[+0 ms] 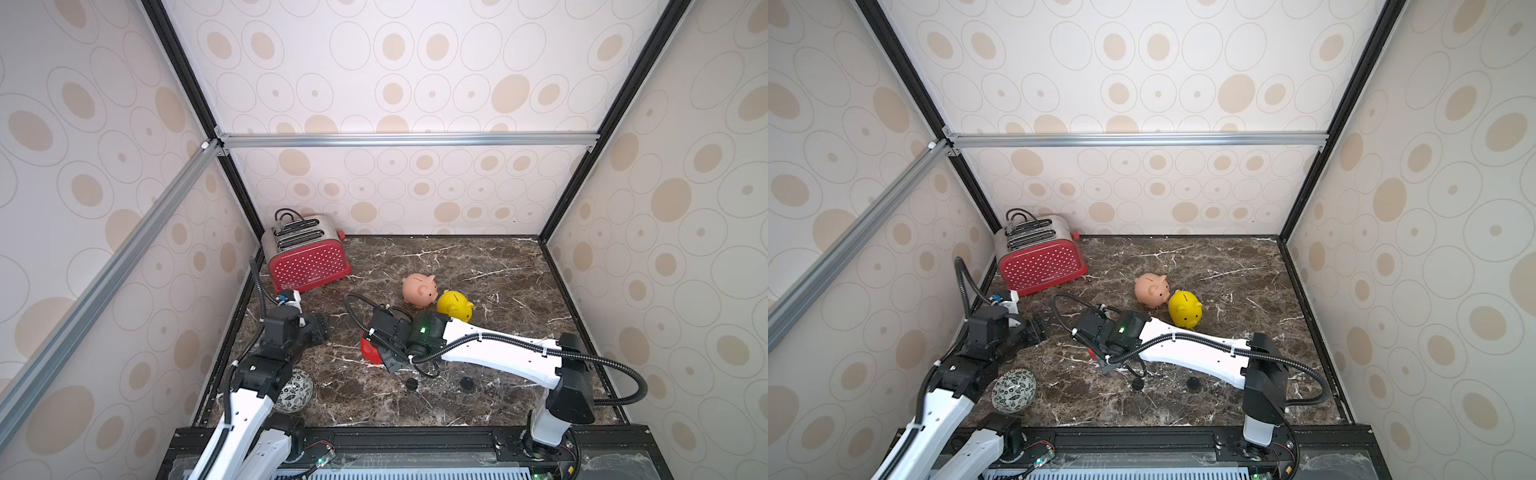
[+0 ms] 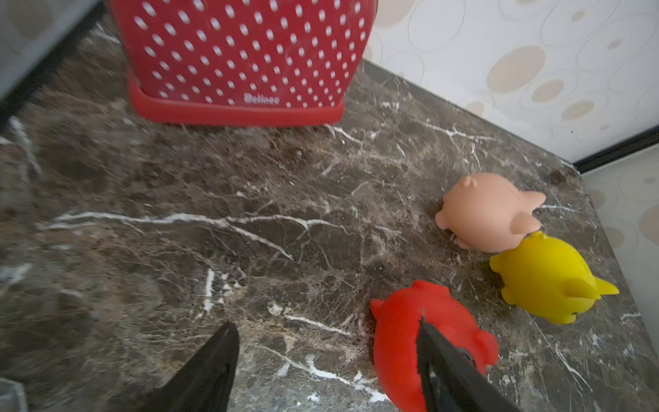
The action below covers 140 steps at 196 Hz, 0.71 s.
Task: Close piggy banks
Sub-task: Pick up the knob at the center of the board, then insert the knob into the piggy bank.
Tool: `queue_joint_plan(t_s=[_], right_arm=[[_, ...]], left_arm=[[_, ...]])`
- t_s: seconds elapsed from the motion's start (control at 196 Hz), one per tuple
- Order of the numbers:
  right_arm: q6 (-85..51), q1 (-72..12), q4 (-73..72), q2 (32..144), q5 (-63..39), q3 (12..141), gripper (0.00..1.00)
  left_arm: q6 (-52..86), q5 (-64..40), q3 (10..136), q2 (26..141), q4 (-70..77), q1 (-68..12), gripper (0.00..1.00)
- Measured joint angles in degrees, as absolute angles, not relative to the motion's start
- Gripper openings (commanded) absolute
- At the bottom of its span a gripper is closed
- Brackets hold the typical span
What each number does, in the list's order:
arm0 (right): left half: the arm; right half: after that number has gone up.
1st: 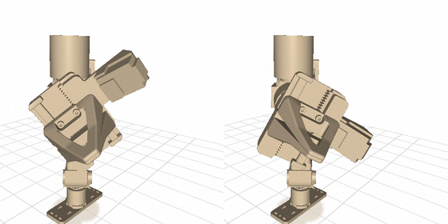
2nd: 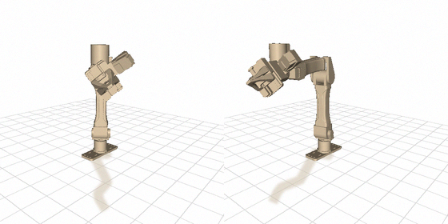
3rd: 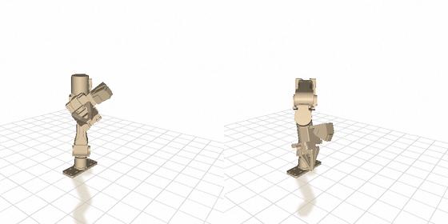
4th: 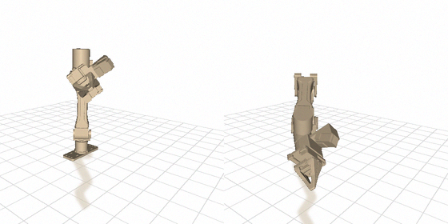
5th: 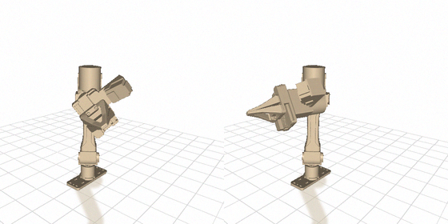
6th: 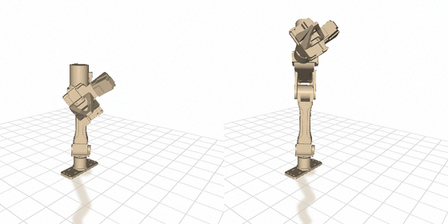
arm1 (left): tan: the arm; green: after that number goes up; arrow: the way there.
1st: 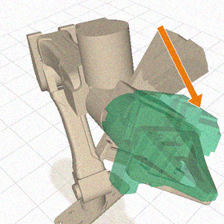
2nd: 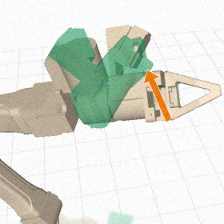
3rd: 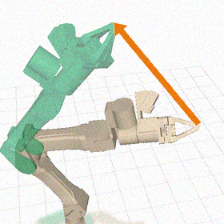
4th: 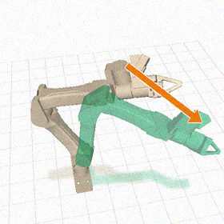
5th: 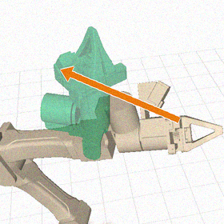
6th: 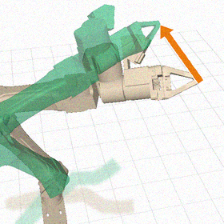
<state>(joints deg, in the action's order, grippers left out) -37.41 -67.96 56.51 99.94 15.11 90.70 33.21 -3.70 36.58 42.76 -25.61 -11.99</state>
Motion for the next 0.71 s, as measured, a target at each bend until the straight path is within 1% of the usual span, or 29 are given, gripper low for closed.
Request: queue_joint_plan(t_s=[0.275, 0.459, 0.571, 0.714], right_arm=[[-50.39, -65.80, 57.36, 98.56, 17.41, 91.26, 0.00], [-59.07, -65.58, 57.89, 101.82, 16.38, 96.27, 0.00], [-64.38, -65.54, 56.93, 105.19, 14.35, 98.56, 0.00], [-71.42, -65.54, 57.30, 110.00, 13.34, 101.62, 0.00]], left_arm=[[34.81, -8.51, 36.47, 58.96, -10.17, -11.97, 0.78], [34.79, -9.13, 41.39, 70.41, -4.43, -11.70, 0.78], [35.03, -9.17, 43.62, 74.32, -1.54, -11.44, 0.79], [35.18, -9.78, 44.97, 76.64, 0.16, -11.22, 0.79]])
